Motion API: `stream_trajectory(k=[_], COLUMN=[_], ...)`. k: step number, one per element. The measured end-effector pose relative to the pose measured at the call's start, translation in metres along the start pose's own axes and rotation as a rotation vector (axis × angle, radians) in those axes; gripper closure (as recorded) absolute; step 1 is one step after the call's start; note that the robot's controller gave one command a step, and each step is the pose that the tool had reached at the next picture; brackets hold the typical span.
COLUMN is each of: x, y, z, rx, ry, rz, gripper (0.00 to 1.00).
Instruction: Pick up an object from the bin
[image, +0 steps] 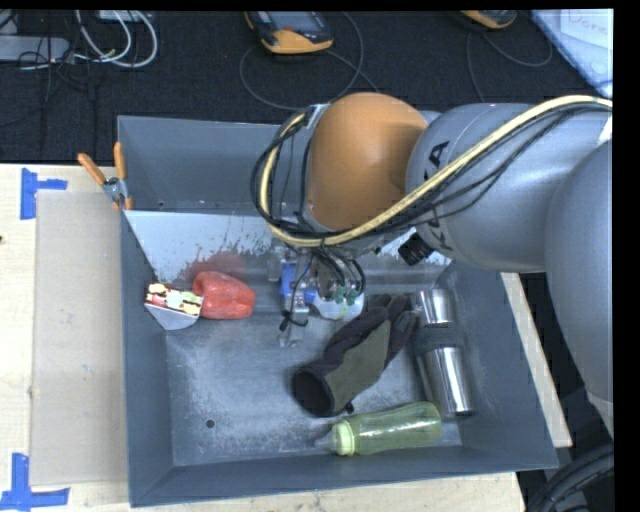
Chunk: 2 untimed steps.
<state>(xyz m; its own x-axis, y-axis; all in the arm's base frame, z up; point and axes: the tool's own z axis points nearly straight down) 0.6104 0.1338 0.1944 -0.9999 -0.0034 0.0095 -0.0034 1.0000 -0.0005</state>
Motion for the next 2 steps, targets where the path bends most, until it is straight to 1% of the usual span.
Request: stream_trajectory(k=[1, 2], x=[-0.002, 0.000], y=[-0.001, -0.046], z=[-0.005, 0.036], rx=[-0.001, -0.001], ry=[-0.008, -0.007], rz=[0.003, -0.144], gripper=[0.00, 0.00])
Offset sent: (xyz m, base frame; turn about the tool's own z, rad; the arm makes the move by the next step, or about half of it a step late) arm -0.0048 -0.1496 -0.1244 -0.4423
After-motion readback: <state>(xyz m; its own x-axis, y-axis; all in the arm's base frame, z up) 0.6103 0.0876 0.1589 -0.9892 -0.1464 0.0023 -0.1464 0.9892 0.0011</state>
